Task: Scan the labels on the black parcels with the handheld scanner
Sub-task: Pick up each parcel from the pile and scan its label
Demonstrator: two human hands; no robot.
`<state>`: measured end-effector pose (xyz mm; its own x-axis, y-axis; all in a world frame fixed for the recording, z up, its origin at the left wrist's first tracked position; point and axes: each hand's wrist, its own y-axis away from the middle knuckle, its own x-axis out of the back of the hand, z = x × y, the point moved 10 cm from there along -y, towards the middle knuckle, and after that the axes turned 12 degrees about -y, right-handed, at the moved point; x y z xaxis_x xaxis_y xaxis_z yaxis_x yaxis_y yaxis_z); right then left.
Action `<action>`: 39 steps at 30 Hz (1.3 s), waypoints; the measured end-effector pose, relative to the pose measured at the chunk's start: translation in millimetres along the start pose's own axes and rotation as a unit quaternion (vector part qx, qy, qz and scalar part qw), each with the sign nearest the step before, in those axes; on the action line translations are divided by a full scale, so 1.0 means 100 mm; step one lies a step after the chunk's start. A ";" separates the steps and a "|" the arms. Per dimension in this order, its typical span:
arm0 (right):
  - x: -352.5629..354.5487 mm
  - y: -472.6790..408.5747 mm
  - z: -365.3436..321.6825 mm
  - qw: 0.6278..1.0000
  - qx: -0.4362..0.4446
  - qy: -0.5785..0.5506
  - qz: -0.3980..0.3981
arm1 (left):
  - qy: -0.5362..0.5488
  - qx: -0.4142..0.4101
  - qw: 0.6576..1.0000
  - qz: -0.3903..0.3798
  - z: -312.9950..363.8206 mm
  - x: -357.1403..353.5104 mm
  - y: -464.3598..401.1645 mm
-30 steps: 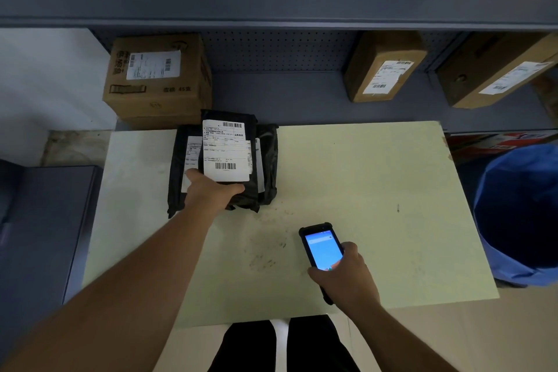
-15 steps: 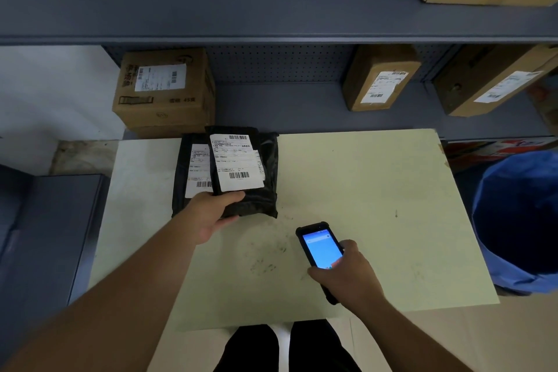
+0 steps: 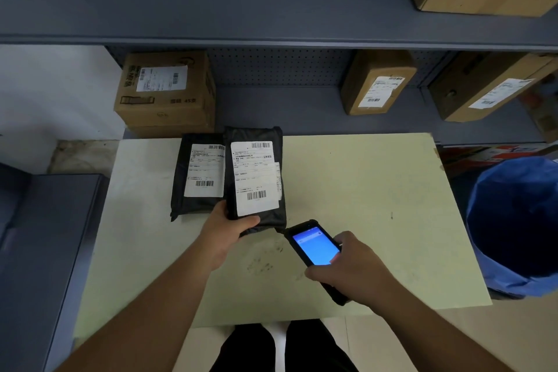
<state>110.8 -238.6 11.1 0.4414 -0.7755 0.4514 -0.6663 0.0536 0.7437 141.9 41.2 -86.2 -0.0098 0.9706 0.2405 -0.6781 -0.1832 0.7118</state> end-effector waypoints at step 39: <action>-0.14 0.18 -0.34 0.994 -0.021 -0.085 -0.063 | -0.016 -0.040 0.998 0.054 -0.19 -0.09 0.18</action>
<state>113.3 -205.7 34.5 0.4086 -0.8731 0.2659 -0.5856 -0.0273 0.8101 115.3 32.5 -88.1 -0.0626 0.9404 0.3343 -0.7305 -0.2714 0.6266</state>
